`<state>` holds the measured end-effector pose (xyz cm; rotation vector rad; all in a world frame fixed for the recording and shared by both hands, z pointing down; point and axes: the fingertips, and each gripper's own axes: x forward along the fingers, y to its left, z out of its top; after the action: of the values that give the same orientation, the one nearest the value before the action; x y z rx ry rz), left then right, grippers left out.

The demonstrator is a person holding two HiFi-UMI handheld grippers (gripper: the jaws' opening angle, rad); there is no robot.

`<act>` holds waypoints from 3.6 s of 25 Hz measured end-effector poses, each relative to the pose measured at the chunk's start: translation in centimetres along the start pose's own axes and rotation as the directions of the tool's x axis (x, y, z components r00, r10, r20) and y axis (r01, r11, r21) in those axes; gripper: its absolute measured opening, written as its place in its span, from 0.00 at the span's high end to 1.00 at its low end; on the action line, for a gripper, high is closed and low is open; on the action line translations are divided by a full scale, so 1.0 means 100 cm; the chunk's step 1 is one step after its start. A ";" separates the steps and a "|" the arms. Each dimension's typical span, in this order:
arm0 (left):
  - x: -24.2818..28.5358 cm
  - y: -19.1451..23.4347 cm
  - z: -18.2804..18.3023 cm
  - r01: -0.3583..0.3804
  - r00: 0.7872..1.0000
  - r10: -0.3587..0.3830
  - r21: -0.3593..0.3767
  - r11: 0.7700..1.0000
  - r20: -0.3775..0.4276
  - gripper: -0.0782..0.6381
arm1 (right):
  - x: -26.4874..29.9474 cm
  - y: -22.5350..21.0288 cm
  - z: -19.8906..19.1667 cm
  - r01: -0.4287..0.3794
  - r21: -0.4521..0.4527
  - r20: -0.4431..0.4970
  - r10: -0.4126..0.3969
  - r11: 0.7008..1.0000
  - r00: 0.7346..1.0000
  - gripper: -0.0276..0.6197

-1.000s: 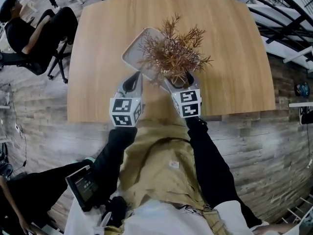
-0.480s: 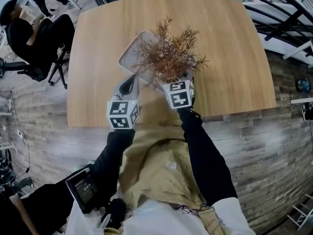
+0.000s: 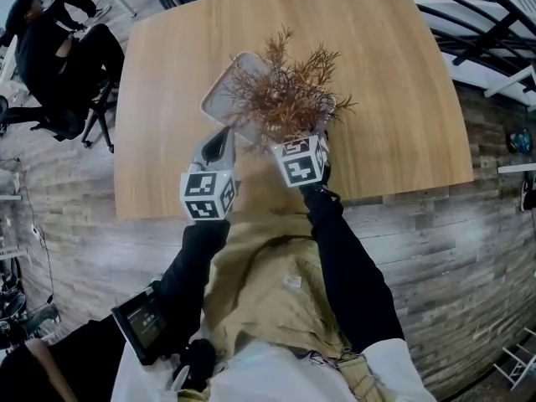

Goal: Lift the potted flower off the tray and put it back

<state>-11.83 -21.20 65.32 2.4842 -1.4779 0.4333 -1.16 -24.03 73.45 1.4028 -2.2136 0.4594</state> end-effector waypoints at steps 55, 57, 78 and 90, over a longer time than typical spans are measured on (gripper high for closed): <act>-0.014 -0.007 0.062 0.004 1.000 -0.004 0.010 1.000 0.005 0.89 | -0.065 -0.008 0.077 0.039 -0.027 0.175 -0.033 0.999 0.984 0.23; -0.022 -0.008 0.084 0.007 1.000 -0.008 0.009 1.000 0.017 0.89 | -0.080 -0.007 0.098 0.043 -0.025 0.187 -0.038 0.999 0.982 0.23; -0.070 -0.035 0.285 0.018 0.978 -0.020 0.009 1.000 0.209 0.89 | -0.217 -0.037 0.275 0.099 -0.004 0.329 -0.093 0.995 0.940 0.22; -0.075 -0.031 0.320 0.008 0.957 -0.011 0.011 1.000 0.289 0.89 | -0.232 -0.047 0.301 0.104 -0.015 0.384 -0.090 0.994 0.919 0.22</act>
<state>-8.08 -24.25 32.65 2.6503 -1.5669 0.0753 5.09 -24.19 35.64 1.6923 -2.4201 0.1144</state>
